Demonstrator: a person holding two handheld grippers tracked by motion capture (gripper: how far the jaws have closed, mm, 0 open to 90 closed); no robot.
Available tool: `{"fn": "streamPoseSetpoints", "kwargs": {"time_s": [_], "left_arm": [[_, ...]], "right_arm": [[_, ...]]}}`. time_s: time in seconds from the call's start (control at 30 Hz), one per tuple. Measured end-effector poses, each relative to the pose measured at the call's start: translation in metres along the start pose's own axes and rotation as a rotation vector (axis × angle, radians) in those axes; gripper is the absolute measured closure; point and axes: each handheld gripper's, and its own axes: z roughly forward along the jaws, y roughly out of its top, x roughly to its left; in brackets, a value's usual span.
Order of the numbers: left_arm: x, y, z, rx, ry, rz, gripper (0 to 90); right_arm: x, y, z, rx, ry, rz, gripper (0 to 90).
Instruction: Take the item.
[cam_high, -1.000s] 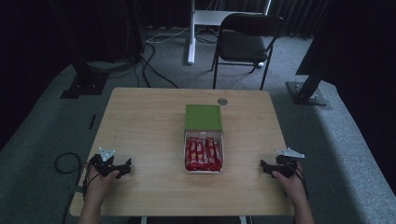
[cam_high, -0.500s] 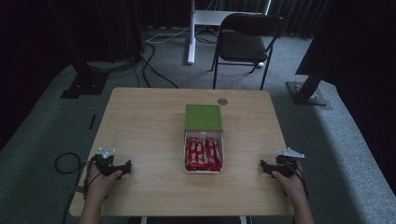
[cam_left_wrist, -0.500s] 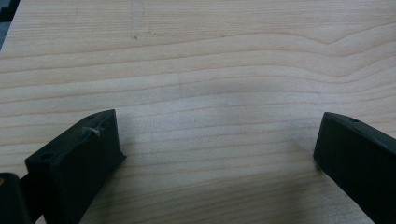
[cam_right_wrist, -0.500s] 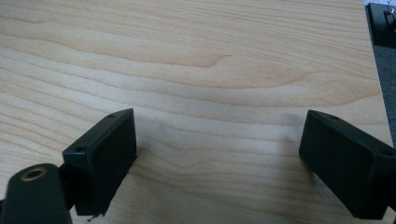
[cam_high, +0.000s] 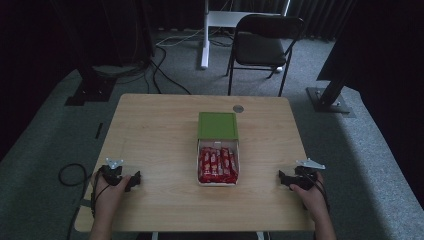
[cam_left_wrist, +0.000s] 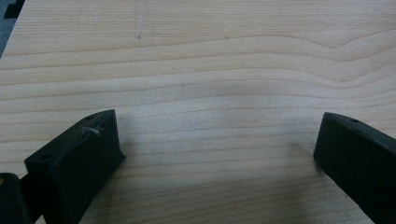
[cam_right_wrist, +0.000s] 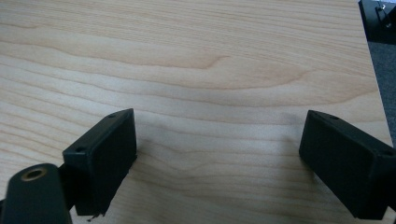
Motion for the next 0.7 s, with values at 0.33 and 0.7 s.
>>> {"fn": "streamPoseSetpoints", "kwargs": {"time_s": [0.33, 0.7], "left_arm": [[0.0, 0.0, 0.0, 0.0, 0.003, -0.002, 1.2], [0.0, 0.0, 0.0, 0.0, 0.003, -0.002, 1.2]], "right_arm": [[0.003, 0.0, 0.0, 0.003, -0.029, 0.024, 11.4], [0.014, 0.006, -0.003, 0.016, -0.031, 0.025, 12.7]]}}
